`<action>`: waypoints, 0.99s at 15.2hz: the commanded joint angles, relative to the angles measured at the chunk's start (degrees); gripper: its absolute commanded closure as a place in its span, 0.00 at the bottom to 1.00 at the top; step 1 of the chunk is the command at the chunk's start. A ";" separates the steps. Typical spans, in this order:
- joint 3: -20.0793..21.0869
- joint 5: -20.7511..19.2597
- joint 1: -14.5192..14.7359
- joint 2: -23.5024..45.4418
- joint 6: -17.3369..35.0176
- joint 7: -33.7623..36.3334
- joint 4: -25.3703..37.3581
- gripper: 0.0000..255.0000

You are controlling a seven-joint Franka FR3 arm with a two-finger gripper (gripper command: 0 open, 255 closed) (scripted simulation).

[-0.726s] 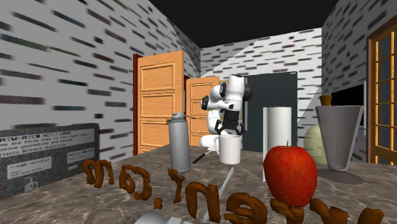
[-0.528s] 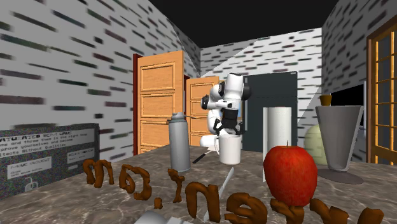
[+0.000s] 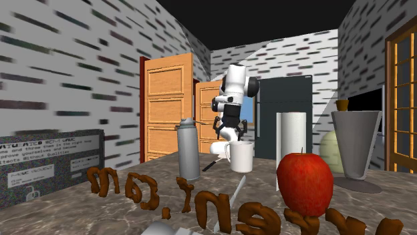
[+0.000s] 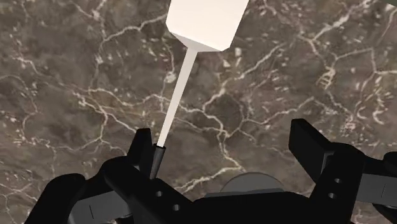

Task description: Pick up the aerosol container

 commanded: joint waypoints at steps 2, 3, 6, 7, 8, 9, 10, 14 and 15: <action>-2.19 -0.76 -0.70 4.79 0.55 -2.84 5.65 0.00; -2.84 -0.85 -0.89 6.41 0.55 -3.73 7.73 0.00; -4.77 -0.84 -1.40 11.41 0.28 -6.47 14.35 0.00; -5.40 -0.72 -1.58 13.13 0.10 -7.40 16.70 0.00; -6.03 -0.55 -1.77 14.90 -0.14 -8.35 19.14 0.00; -6.65 -0.31 -1.97 16.71 -0.42 -9.32 21.67 0.00; -7.27 -0.02 -2.18 18.56 -0.77 -10.29 24.30 0.00; -9.74 1.84 -3.29 26.59 -2.89 -14.36 36.03 0.00; -10.34 2.50 -3.68 28.81 -3.65 -15.41 39.36 0.00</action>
